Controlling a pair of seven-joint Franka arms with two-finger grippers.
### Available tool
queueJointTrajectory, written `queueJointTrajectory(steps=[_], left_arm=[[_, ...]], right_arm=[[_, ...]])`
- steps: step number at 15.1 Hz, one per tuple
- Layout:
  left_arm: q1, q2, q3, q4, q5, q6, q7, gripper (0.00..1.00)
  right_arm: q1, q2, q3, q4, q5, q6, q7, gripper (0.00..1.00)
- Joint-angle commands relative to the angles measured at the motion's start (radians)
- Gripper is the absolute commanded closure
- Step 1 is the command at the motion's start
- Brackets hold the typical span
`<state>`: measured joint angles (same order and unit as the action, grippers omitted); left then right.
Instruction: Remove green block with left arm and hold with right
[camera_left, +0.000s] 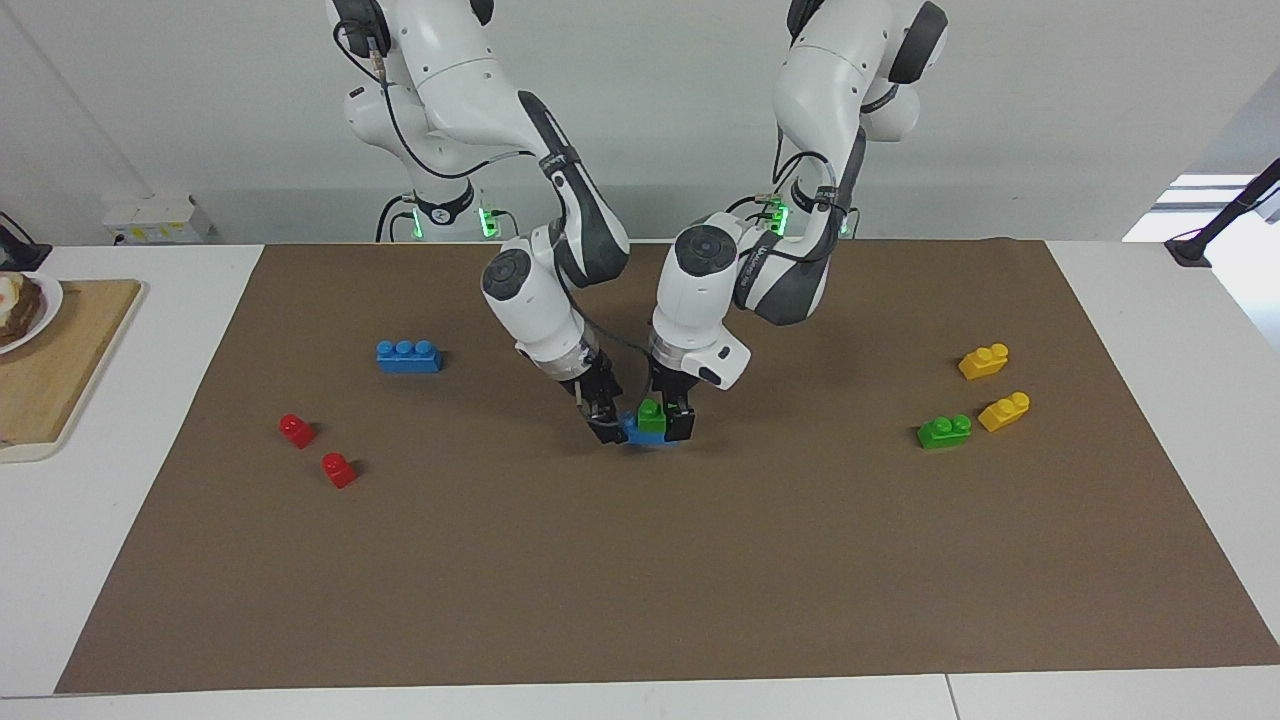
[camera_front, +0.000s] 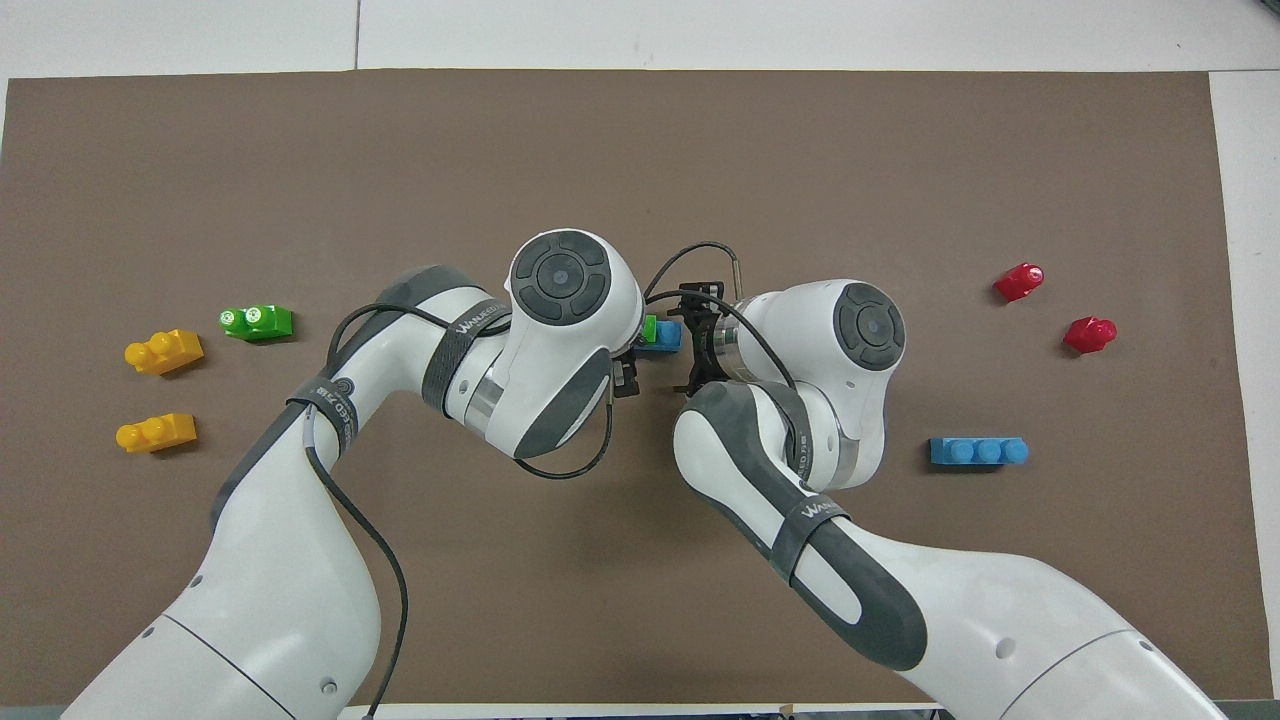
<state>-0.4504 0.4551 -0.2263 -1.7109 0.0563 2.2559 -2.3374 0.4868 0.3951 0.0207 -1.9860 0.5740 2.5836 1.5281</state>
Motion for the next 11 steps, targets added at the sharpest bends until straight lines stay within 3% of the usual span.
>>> queueJointTrajectory(steps=[1,3,4,7,8,10,11], left_arm=[[-0.017,-0.007,0.012,-0.018,0.024,0.025,-0.02,0.01],[-0.017,-0.007,0.012,-0.016,0.024,0.022,-0.02,0.02],[-0.017,-0.007,0.012,-0.012,0.024,0.019,-0.02,0.02],[-0.017,-0.007,0.012,-0.012,0.024,0.016,-0.019,0.03],[-0.017,-0.007,0.012,-0.01,0.024,0.017,-0.019,0.03],[-0.017,-0.007,0.012,-0.006,0.024,0.013,-0.017,0.04],[-0.017,-0.007,0.012,-0.004,0.024,0.01,-0.016,0.09]], right_arm=[[0.012,0.028,-0.001,0.023,0.041,0.027,0.007,0.02],[0.006,0.03,-0.001,0.023,0.043,0.027,0.006,0.06],[0.006,0.03,-0.001,0.023,0.041,0.027,0.006,0.19],[-0.007,0.03,-0.001,0.023,0.043,0.026,0.007,0.89],[-0.005,0.03,-0.001,0.023,0.044,0.027,0.007,1.0],[-0.008,0.031,-0.001,0.023,0.043,0.027,0.004,1.0],[-0.008,0.031,-0.001,0.023,0.043,0.027,0.001,1.0]])
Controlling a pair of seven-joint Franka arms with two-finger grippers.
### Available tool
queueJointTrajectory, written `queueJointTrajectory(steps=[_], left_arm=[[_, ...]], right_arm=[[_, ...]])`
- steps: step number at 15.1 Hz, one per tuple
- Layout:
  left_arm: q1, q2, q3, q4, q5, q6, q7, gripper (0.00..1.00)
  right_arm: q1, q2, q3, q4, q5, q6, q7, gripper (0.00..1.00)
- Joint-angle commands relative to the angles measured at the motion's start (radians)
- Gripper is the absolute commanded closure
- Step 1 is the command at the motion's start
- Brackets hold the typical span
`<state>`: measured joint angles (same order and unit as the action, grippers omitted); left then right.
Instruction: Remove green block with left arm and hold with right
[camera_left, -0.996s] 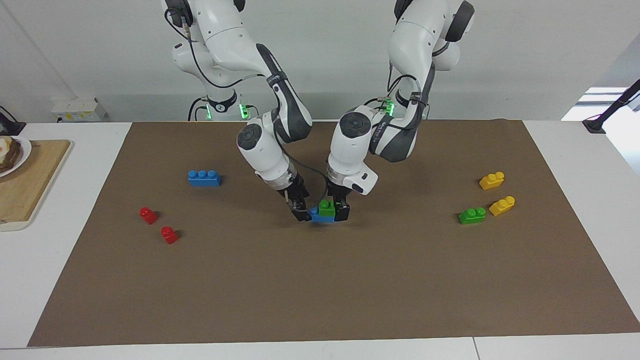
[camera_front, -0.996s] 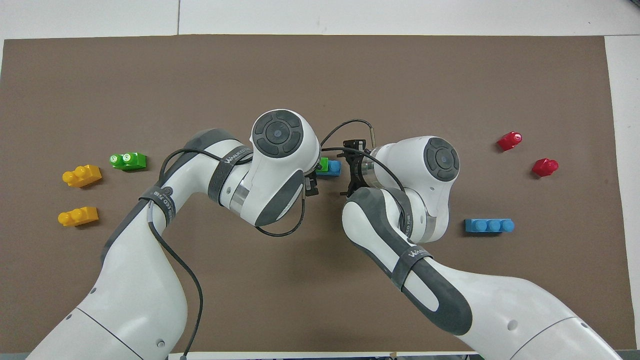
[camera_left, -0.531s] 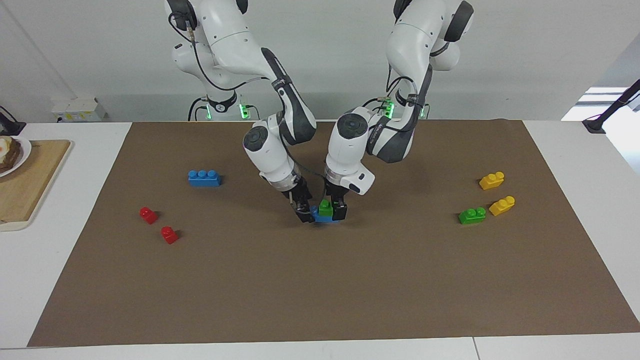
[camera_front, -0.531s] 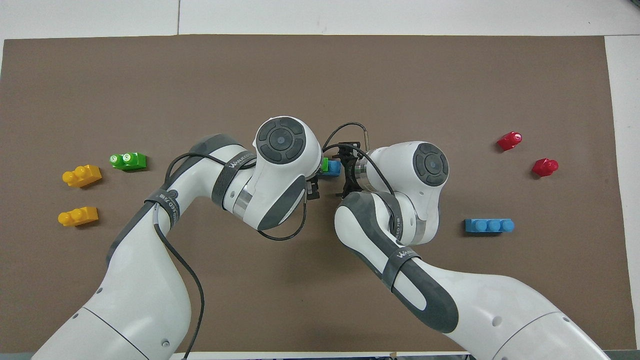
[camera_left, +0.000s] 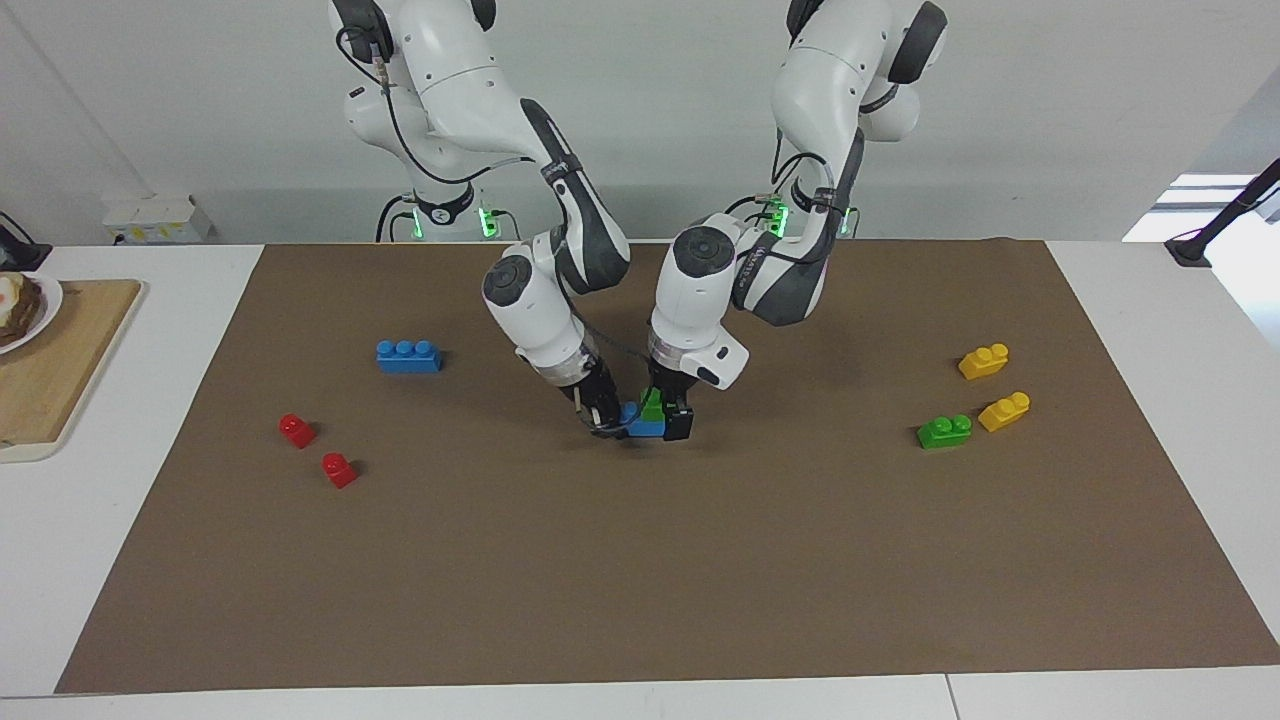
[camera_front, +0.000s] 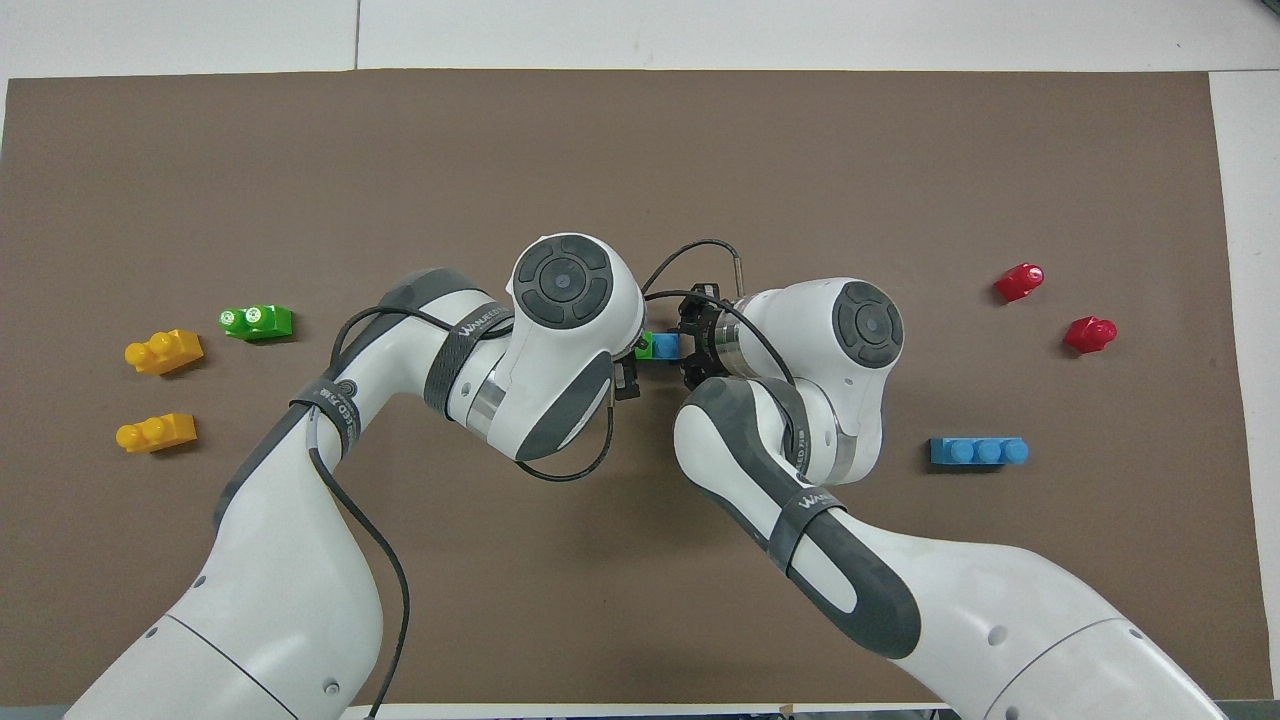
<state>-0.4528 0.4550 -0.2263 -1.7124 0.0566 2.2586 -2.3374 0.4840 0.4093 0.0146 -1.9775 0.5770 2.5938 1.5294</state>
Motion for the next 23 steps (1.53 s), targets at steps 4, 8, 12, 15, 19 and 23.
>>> queueJointTrajectory(steps=[4,8,12,15,19,23], left_arm=[[-0.015,-0.006,0.012,-0.001,0.025,0.006,-0.013,0.31],[-0.015,-0.007,0.012,0.014,0.023,-0.033,-0.013,0.31],[-0.01,-0.007,0.012,0.043,0.023,-0.071,-0.01,0.34],[-0.017,-0.006,0.012,0.031,0.023,-0.063,-0.01,0.44],[-0.027,-0.007,0.012,0.02,0.023,-0.059,-0.011,0.51],[-0.026,-0.01,0.012,0.03,0.023,-0.076,0.001,1.0]], right_arm=[[-0.008,0.017,0.005,0.014,0.04,0.017,-0.006,1.0],[-0.008,0.017,0.005,0.012,0.04,0.023,-0.006,1.0],[-0.01,0.017,0.005,0.012,0.04,0.023,-0.006,1.0],[-0.013,0.017,0.005,0.012,0.04,0.023,-0.008,1.0],[-0.013,0.017,0.005,0.012,0.04,0.023,-0.008,1.0],[-0.013,0.017,0.005,0.012,0.04,0.022,-0.008,1.0]])
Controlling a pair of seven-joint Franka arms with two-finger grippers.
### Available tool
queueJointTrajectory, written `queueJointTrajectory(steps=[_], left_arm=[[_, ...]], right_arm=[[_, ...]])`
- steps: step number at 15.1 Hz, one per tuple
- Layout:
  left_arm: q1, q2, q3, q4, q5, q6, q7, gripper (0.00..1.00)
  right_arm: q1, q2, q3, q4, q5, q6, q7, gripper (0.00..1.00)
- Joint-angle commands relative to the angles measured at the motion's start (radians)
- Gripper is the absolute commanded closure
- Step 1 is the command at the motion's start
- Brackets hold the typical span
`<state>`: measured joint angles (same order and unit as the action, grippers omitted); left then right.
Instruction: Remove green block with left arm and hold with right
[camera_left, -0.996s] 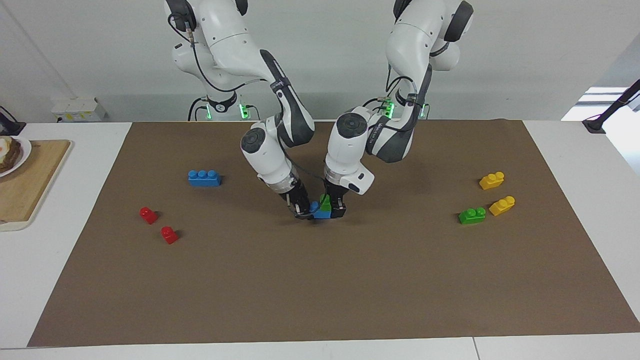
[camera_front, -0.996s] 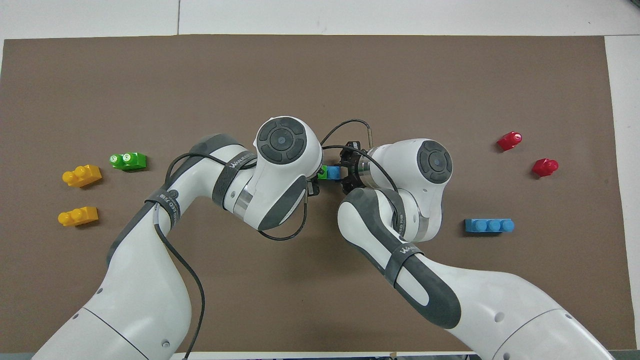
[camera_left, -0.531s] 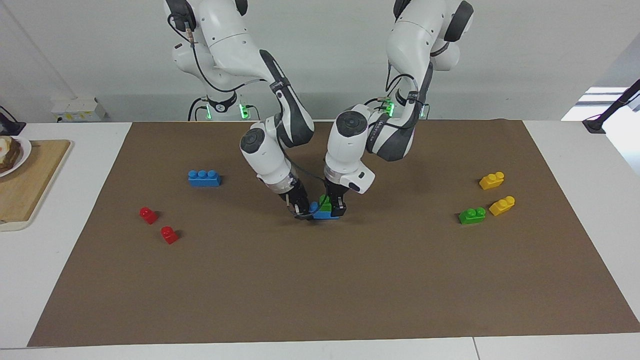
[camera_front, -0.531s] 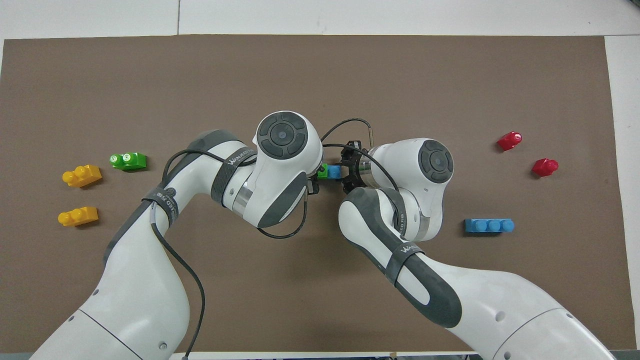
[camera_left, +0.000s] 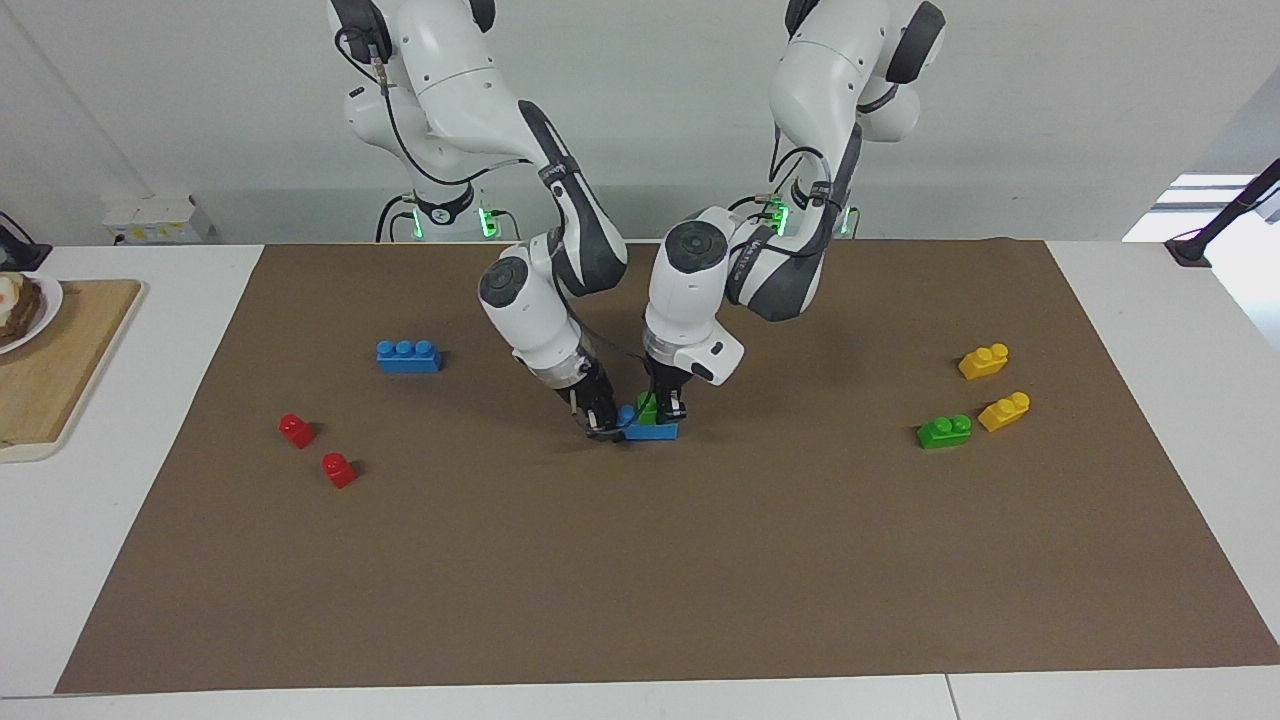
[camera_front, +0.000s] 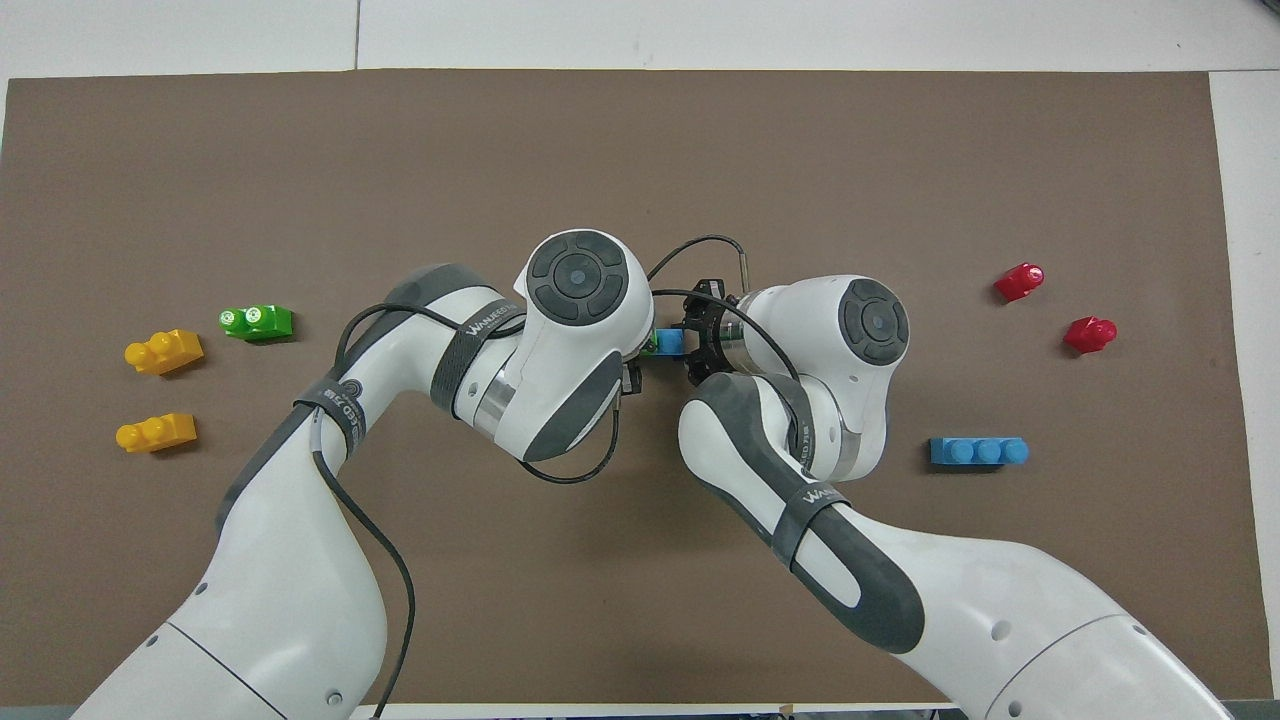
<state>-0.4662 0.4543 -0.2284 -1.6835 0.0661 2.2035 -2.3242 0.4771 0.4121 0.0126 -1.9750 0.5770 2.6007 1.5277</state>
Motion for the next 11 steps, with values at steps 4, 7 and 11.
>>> queueJointTrajectory(steps=[4,7,11], left_arm=[[0.03,-0.078,0.008,-0.005,0.009,-0.066,0.041,1.0],[0.064,-0.158,0.006,-0.019,-0.009,-0.132,0.083,1.0],[0.124,-0.265,0.006,-0.048,-0.072,-0.29,0.257,1.0]], right_arm=[[-0.006,0.014,0.007,0.01,0.04,0.015,-0.006,1.0],[-0.006,0.014,0.007,0.01,0.04,0.013,-0.004,1.0],[-0.006,0.014,0.007,0.012,0.04,0.015,-0.004,1.0]])
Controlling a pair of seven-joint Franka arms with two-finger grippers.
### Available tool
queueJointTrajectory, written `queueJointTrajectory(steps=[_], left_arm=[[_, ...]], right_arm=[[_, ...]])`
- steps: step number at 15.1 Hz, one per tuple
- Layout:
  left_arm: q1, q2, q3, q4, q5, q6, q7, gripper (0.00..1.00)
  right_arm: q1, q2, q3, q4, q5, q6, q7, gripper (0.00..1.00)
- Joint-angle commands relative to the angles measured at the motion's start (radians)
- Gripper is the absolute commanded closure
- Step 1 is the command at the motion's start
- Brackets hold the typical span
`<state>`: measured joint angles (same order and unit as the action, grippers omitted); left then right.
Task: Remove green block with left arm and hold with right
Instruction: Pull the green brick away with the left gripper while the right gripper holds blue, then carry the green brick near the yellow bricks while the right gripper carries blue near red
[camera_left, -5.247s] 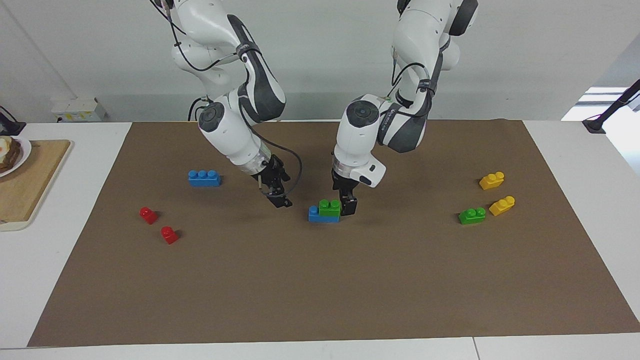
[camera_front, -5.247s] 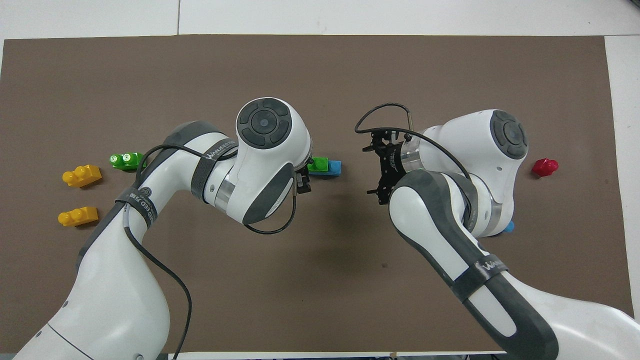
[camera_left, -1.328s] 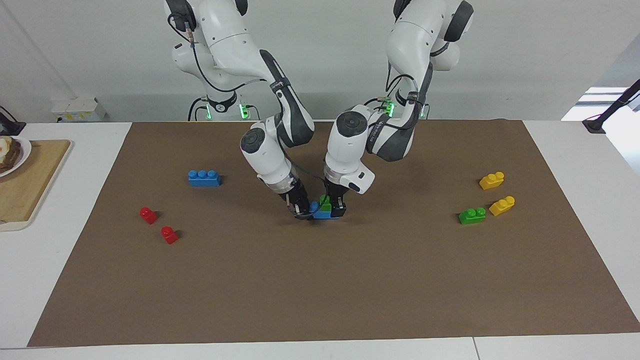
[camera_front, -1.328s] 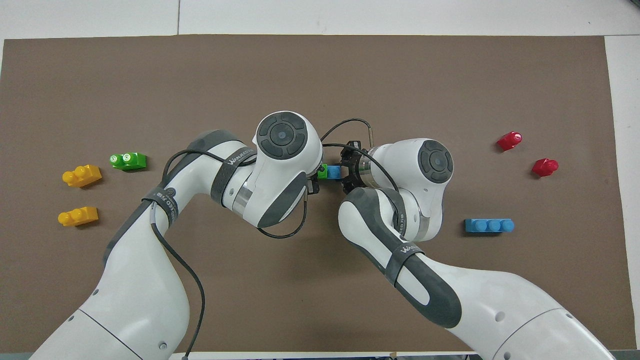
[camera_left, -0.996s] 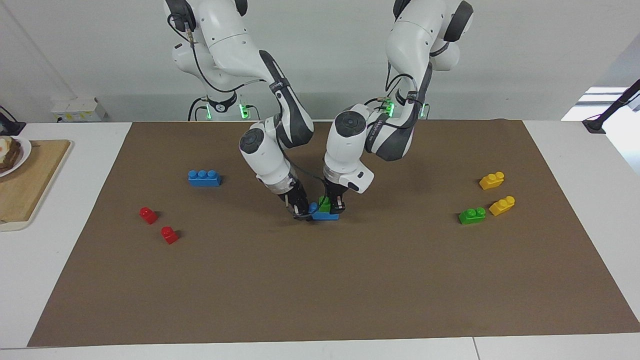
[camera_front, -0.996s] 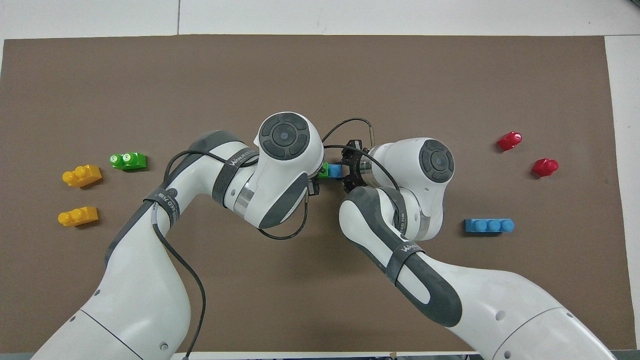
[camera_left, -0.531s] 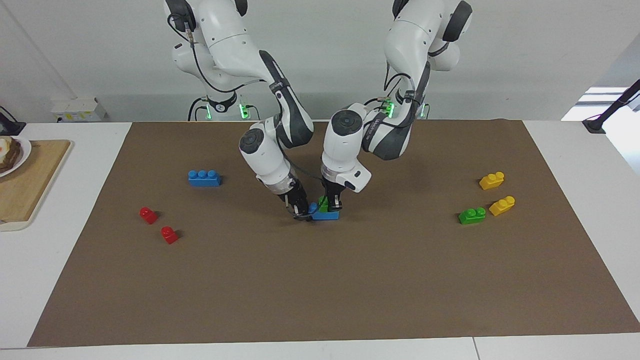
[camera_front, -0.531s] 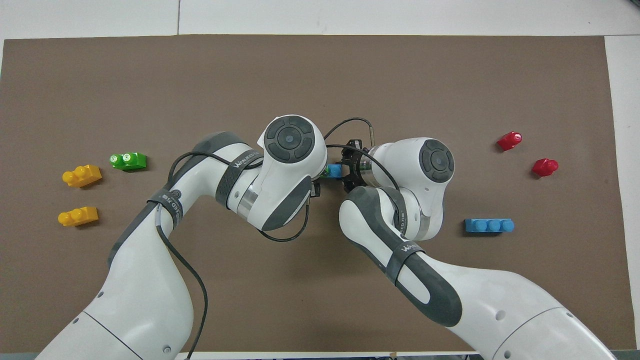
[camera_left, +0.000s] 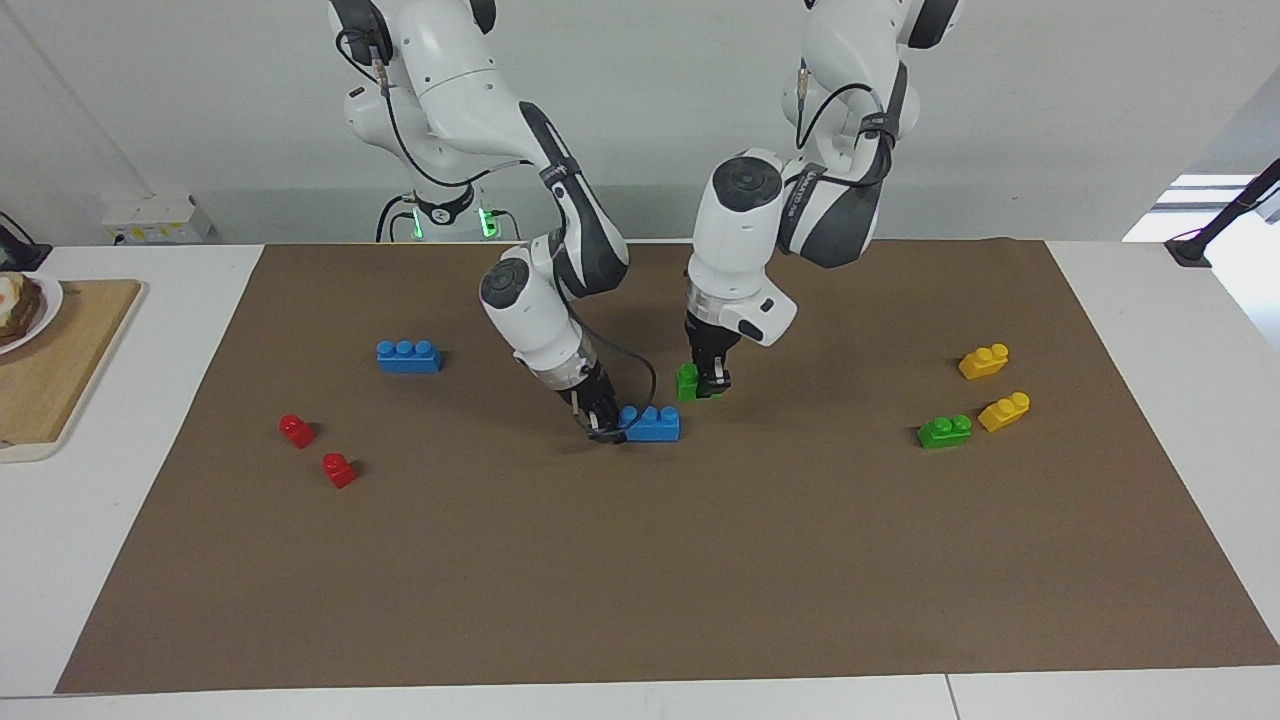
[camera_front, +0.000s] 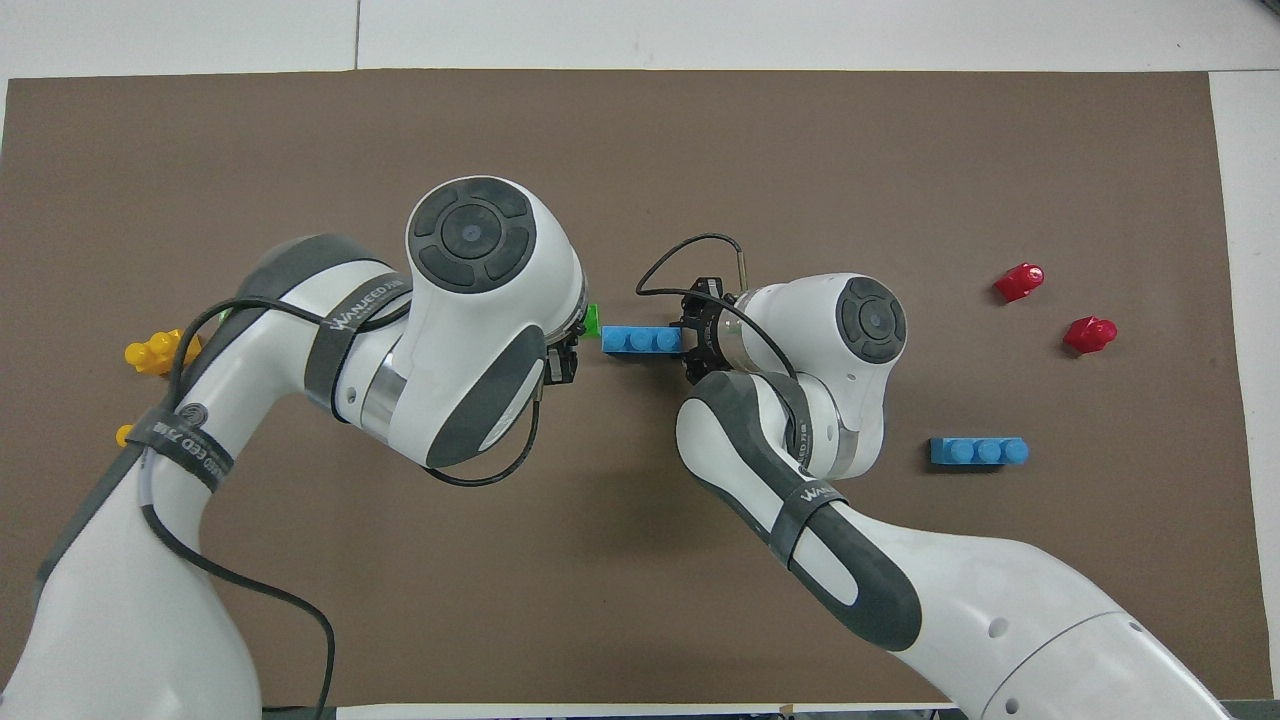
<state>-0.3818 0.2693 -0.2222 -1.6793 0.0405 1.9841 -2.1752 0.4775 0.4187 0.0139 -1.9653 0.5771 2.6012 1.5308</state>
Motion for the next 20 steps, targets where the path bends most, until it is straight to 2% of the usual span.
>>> queueJointTrajectory(steps=[1,5,7,8,11,13,16,20], left_arm=[[0.072,-0.126,0.0,-0.084,-0.074,-0.109,0.202,1.0],[0.167,-0.293,0.004,-0.279,-0.09,-0.137,0.509,1.0],[0.246,-0.373,0.004,-0.374,-0.091,-0.136,0.703,1.0],[0.3,-0.393,0.006,-0.391,-0.093,-0.137,0.798,1.0],[0.452,-0.407,0.007,-0.395,-0.114,-0.148,1.119,1.0],[0.515,-0.412,0.009,-0.407,-0.129,-0.154,1.317,1.0],[0.57,-0.452,0.011,-0.486,-0.129,-0.143,1.538,1.0],[0.603,-0.455,0.011,-0.552,-0.129,-0.084,1.777,1.0]], right_arm=[[-0.011,0.008,0.006,0.008,0.04,0.005,-0.009,1.0],[-0.088,-0.043,0.0,0.065,0.024,-0.113,-0.063,1.0],[-0.163,-0.079,-0.002,0.094,0.023,-0.212,-0.144,1.0],[-0.204,-0.093,-0.002,0.104,0.023,-0.254,-0.191,1.0],[-0.331,-0.112,-0.003,0.125,0.021,-0.399,-0.354,1.0],[-0.422,-0.129,-0.003,0.091,0.021,-0.44,-0.457,1.0],[-0.531,-0.149,-0.005,0.017,0.018,-0.469,-0.552,1.0],[-0.612,-0.155,-0.006,0.006,-0.029,-0.524,-0.563,1.0]])
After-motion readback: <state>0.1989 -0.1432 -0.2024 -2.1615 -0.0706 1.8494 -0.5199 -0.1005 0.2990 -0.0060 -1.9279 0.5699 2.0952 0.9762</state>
